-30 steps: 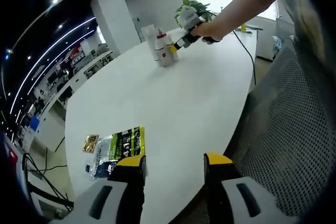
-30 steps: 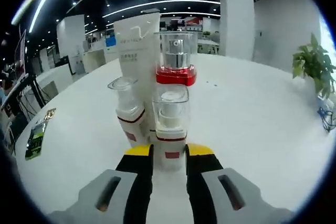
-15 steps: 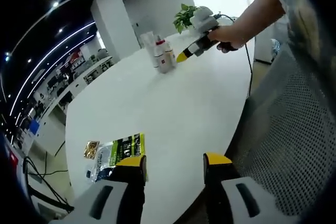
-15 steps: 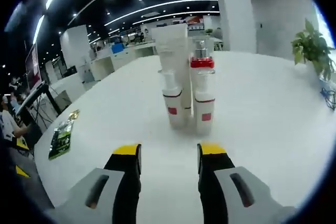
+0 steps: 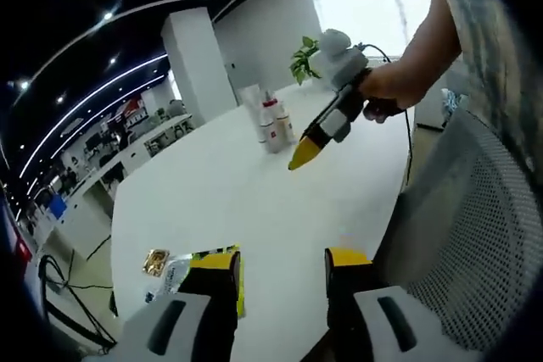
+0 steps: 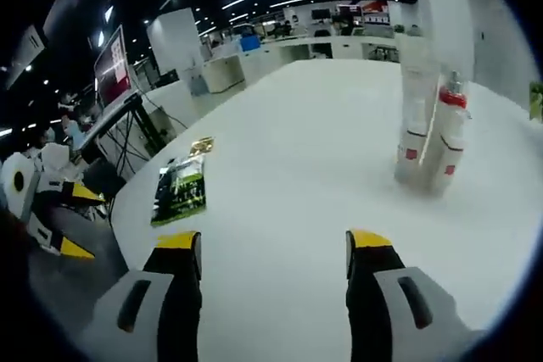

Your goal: Arrange the skincare products in the storage area until every visible bottle or jar stands upright without overlapping.

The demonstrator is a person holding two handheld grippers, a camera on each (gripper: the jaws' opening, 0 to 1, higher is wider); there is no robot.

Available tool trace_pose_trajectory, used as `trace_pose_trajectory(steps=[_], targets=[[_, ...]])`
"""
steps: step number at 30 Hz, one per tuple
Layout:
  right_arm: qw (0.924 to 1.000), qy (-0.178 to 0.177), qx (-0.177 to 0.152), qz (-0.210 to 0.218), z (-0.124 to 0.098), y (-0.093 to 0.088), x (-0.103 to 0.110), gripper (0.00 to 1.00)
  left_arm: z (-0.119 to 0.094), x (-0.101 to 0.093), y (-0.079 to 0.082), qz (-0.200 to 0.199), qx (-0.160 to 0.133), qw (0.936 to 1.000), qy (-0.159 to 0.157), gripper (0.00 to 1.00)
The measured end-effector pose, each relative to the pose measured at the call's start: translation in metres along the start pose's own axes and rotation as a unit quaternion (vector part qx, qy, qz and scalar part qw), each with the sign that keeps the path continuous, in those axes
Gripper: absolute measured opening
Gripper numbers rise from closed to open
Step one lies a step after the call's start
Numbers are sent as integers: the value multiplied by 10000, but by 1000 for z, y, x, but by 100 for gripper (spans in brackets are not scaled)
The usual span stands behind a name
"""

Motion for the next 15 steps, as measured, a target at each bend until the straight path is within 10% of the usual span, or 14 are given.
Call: trace_pose_trajectory(steps=[4, 15], targets=[[9989, 272, 228, -316, 25, 8, 33, 69, -11, 4, 20, -449, -910, 9948, -13, 42], [9834, 621, 1079, -1320, 112, 18, 123, 97, -30, 26, 29, -1173, -1581, 9779, 704, 67]])
Point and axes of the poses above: the point that each gripper's makers call its tool centre point, and the gripper's own axes: z roughly forward along the fingers, x roughly to its left, y roughly out of its top, the point moved 7 cm from there along -z, roughly backward along the fingers, and after that the axes turned 6 degrees about z, right-handed, at the moved point
